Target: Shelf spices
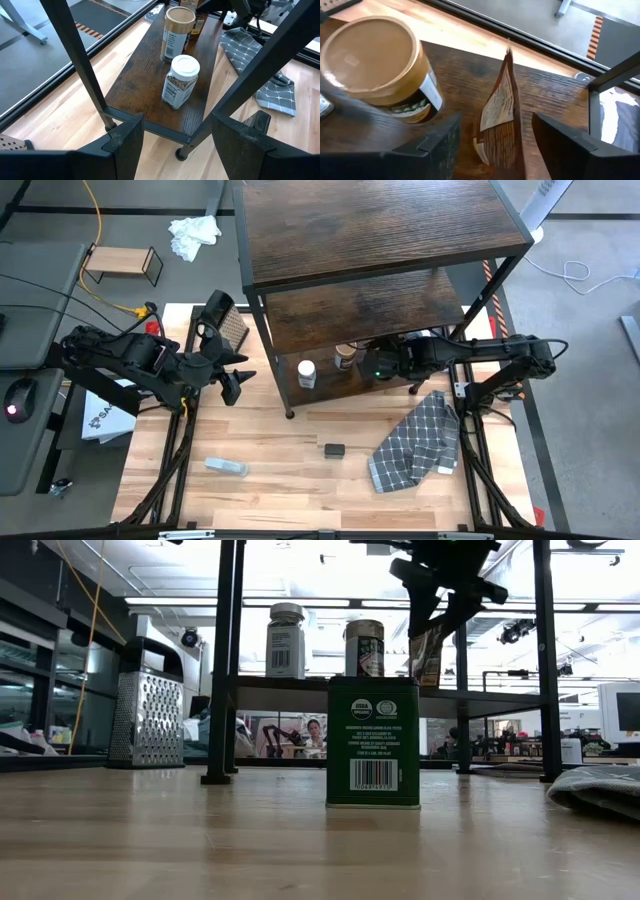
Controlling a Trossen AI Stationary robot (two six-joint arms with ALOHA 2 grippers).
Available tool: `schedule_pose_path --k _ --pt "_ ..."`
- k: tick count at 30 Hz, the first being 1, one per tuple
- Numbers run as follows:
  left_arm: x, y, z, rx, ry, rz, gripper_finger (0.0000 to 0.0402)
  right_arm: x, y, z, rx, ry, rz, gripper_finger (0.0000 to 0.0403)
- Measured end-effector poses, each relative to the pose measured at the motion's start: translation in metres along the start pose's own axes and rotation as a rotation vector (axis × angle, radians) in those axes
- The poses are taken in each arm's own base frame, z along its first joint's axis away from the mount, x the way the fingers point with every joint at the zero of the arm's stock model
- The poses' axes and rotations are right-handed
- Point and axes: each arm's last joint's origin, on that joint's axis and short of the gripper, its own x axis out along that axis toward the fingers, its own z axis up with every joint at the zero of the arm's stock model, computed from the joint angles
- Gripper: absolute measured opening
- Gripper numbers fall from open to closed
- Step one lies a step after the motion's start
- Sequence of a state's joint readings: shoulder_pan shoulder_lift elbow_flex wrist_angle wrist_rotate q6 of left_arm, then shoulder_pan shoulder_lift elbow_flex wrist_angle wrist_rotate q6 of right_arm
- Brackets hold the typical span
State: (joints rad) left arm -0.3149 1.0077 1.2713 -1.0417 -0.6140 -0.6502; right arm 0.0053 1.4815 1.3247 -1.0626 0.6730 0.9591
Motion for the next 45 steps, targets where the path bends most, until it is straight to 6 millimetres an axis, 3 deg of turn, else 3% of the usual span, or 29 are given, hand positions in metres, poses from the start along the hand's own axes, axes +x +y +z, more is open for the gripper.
schedule_pose_path --k 6,12,16,20,25,27,30,33,38,45 --pt "0.0 0.0 0.0 0.0 0.0 0.0 0.0223 0.004 -0.001 0.005 0.004 0.024 0.028 0.0162" --pt "0.0 0.0 0.0 0.005 0.002 -0.002 0.0223 0.005 0.003 0.008 -0.015 0.049 0.103 0.002" --pt "0.0 0.0 0.0 0.007 0.003 -0.002 0.0223 -0.003 0.009 0.005 -0.066 0.072 0.173 0.0006" --pt "0.0 0.0 0.0 0.011 0.006 0.0 0.0223 -0.037 0.011 0.004 -0.117 0.051 0.277 0.0001" --pt "0.0 0.0 -0.001 0.014 0.012 0.0 0.0223 -0.097 0.016 -0.004 -0.199 0.019 0.488 0.0001" --pt "0.0 0.0 -0.001 0.015 0.012 0.002 0.0223 -0.117 0.021 -0.015 -0.223 0.028 0.557 0.0" --pt "0.0 0.001 -0.001 0.015 0.008 0.007 0.0223 -0.13 0.03 -0.041 -0.233 0.051 0.575 0.0" --pt "0.0 0.001 -0.001 0.016 0.009 0.008 0.0223 -0.125 0.044 -0.073 -0.191 0.057 0.53 0.0" --pt "0.0 0.001 -0.001 0.006 -0.005 0.027 0.0223 -0.096 0.069 -0.119 -0.149 0.07 0.464 0.0" --pt "0.0 0.002 0.0 -0.002 -0.022 0.049 0.0223 -0.05 0.089 -0.146 -0.137 0.13 0.397 0.0"
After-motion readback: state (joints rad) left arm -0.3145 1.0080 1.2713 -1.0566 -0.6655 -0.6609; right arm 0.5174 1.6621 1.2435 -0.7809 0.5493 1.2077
